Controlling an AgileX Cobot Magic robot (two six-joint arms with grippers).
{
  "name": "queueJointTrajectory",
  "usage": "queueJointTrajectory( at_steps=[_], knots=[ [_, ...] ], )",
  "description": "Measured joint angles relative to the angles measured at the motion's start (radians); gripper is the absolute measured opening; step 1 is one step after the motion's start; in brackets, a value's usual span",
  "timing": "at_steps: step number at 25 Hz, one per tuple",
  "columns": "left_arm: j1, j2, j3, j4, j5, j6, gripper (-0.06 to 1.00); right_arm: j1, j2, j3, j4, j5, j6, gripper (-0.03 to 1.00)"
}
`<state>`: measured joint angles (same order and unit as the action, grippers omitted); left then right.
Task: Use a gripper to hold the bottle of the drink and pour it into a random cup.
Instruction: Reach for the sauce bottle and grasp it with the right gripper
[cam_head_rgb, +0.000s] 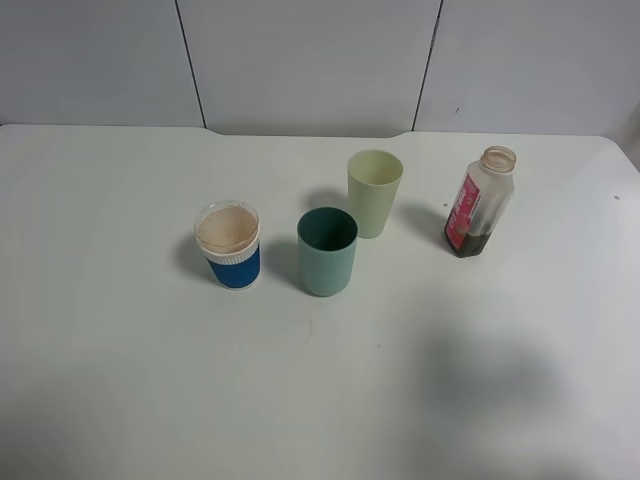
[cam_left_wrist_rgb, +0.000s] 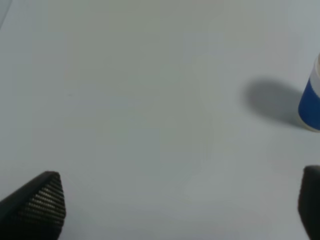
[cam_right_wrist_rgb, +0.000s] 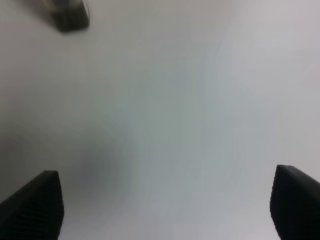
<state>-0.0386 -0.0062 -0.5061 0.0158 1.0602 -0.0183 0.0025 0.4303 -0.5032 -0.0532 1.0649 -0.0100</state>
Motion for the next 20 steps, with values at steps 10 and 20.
queueJointTrajectory(
  at_steps=[10, 20],
  knots=[
    [0.000, 0.000, 0.000, 0.000, 0.000, 0.000, 0.93, 0.000, 0.268, -0.031, -0.015, -0.077, 0.010, 0.81],
    [0.000, 0.000, 0.000, 0.000, 0.000, 0.000, 0.93, 0.000, 0.605, -0.046, 0.000, -0.410, 0.010, 0.81]
  ],
)
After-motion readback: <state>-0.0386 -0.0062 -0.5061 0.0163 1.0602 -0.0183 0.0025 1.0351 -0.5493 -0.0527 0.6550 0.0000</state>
